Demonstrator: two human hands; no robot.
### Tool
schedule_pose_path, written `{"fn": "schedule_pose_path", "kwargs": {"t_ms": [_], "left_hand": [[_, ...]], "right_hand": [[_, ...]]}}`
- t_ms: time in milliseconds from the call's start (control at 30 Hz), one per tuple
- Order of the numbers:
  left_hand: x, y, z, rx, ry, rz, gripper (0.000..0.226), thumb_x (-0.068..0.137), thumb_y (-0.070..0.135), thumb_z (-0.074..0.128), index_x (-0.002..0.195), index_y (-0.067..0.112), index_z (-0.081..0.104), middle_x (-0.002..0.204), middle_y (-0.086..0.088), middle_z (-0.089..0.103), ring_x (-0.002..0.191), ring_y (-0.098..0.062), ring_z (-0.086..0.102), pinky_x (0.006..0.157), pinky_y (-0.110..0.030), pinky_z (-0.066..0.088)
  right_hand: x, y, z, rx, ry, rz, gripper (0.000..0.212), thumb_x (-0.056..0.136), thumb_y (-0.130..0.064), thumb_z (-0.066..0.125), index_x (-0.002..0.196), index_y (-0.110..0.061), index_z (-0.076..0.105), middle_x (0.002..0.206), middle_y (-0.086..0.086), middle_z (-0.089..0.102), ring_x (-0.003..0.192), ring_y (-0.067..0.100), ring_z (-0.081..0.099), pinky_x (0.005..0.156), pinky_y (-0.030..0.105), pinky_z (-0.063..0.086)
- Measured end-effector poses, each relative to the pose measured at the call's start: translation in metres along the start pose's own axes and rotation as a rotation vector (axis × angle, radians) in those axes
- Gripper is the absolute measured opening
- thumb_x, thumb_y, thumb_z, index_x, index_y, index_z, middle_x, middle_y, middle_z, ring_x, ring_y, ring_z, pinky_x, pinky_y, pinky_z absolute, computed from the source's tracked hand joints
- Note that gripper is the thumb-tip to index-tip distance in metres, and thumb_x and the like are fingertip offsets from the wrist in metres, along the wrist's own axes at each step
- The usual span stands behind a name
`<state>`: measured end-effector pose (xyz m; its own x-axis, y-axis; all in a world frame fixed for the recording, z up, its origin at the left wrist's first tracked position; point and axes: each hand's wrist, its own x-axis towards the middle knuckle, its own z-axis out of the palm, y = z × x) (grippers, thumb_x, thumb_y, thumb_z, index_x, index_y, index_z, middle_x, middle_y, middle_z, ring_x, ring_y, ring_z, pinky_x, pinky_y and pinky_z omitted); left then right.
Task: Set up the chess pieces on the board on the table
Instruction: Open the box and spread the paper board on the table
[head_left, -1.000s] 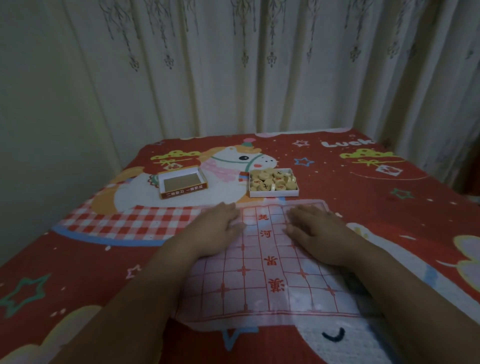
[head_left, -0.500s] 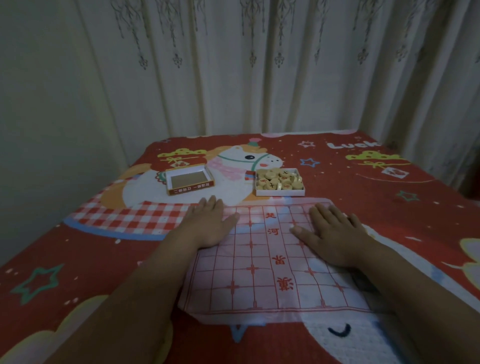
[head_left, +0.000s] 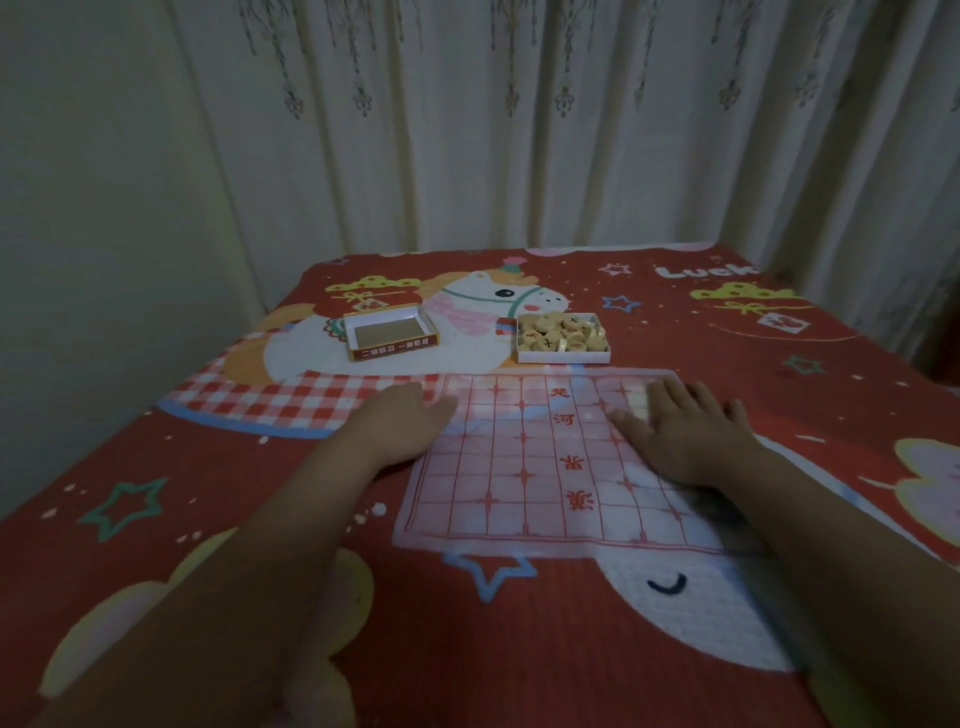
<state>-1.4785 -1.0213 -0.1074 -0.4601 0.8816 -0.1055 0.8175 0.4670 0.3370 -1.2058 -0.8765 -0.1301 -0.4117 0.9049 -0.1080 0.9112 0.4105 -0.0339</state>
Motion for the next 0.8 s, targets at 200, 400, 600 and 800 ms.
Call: {"fn": "schedule_pose_path", "kwargs": {"t_ms": [200, 400, 600, 800], "left_hand": [[-0.057, -0.005, 0.002, 0.132, 0.095, 0.003, 0.070, 0.079, 0.082, 0.042, 0.109, 0.021, 0.059, 0.109, -0.001, 0.057, 0.101, -0.022, 0.053, 0.090, -0.043, 0.049], [-0.068, 0.023, 0.017, 0.147, 0.144, 0.355, 0.067, 0.101, 0.057, 0.027, 0.158, 0.025, 0.013, 0.166, -0.001, 0.000, 0.152, -0.021, -0.008, 0.123, -0.042, -0.002], [-0.068, 0.027, 0.044, 0.272, -0.081, 0.344, 0.063, 0.103, 0.054, 0.011, 0.158, 0.025, -0.002, 0.165, 0.000, -0.011, 0.151, -0.016, -0.014, 0.122, -0.041, -0.007], [-0.073, 0.022, 0.045, 0.299, -0.131, 0.257, 0.073, 0.097, 0.065, 0.007, 0.156, 0.026, -0.013, 0.163, 0.001, -0.021, 0.148, -0.018, -0.022, 0.122, -0.042, -0.010]], "right_hand": [[-0.004, -0.003, -0.007, -0.007, 0.037, 0.068, 0.095, 0.086, -0.080, 0.007, 0.158, -0.018, 0.006, 0.166, 0.006, -0.002, 0.152, 0.032, -0.001, 0.118, 0.063, 0.002], [-0.020, -0.063, -0.010, -0.010, 0.174, -0.188, 0.088, 0.088, -0.078, 0.008, 0.158, -0.024, 0.000, 0.166, 0.004, -0.008, 0.152, 0.029, -0.009, 0.118, 0.060, -0.004], [-0.035, -0.085, 0.014, 0.082, 0.092, -0.317, 0.079, 0.096, -0.068, 0.014, 0.158, -0.020, 0.006, 0.166, 0.008, -0.001, 0.152, 0.028, -0.004, 0.120, 0.053, -0.004], [-0.022, -0.043, 0.009, 0.034, 0.046, -0.229, 0.093, 0.087, -0.080, 0.008, 0.158, -0.021, 0.001, 0.166, 0.005, -0.007, 0.152, 0.028, -0.008, 0.120, 0.056, -0.003]]}}
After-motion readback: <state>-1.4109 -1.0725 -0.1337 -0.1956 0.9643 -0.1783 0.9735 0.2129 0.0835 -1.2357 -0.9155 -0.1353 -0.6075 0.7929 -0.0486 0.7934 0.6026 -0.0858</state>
